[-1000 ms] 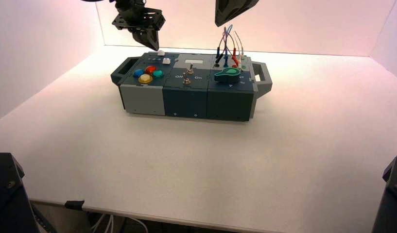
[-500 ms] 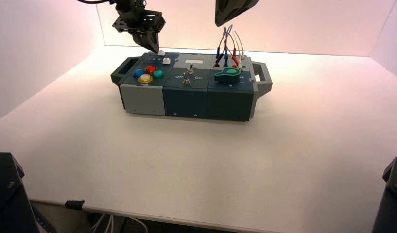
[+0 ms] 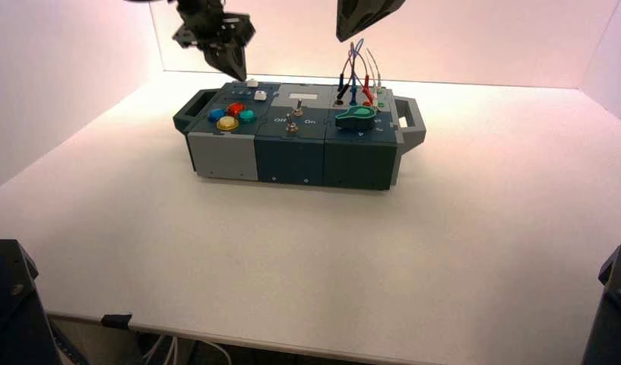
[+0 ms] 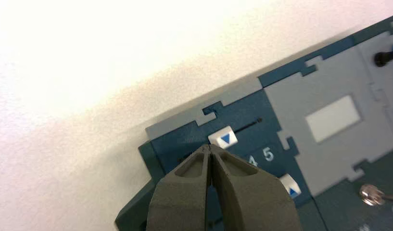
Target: Move the top slider to position 3.
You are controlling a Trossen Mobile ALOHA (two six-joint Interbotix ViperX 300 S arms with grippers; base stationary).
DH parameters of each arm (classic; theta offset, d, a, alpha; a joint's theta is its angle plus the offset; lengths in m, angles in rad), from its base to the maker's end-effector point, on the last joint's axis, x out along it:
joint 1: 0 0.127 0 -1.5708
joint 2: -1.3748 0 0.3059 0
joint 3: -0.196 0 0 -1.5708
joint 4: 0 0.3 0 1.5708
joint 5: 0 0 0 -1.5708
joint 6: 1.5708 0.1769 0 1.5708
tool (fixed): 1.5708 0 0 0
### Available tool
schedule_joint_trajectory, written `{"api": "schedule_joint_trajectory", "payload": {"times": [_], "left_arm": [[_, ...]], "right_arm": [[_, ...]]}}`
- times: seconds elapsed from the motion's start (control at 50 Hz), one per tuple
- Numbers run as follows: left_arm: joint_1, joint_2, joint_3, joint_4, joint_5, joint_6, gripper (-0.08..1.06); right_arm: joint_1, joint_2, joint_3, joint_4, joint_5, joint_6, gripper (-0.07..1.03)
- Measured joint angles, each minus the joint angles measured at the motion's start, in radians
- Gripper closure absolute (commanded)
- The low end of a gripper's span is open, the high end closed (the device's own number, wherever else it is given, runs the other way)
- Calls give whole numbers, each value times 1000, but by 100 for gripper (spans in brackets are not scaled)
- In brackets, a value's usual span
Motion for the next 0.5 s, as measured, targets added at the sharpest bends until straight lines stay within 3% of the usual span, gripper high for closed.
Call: {"api": "schedule_joint_trajectory", "payload": {"times": [0.22,0.34,0.5], "left_arm": [[3,-91,29,2,89,2,100],[3,-141,74,2,158,0,100],[2,-206,137,0,181,0,100]], "right_arm": [[-2,-3,-9,0,41,0,98],[0,-11,-12,0,60,0,98],[0,-18,-12,-2,71,-2,98]]}}
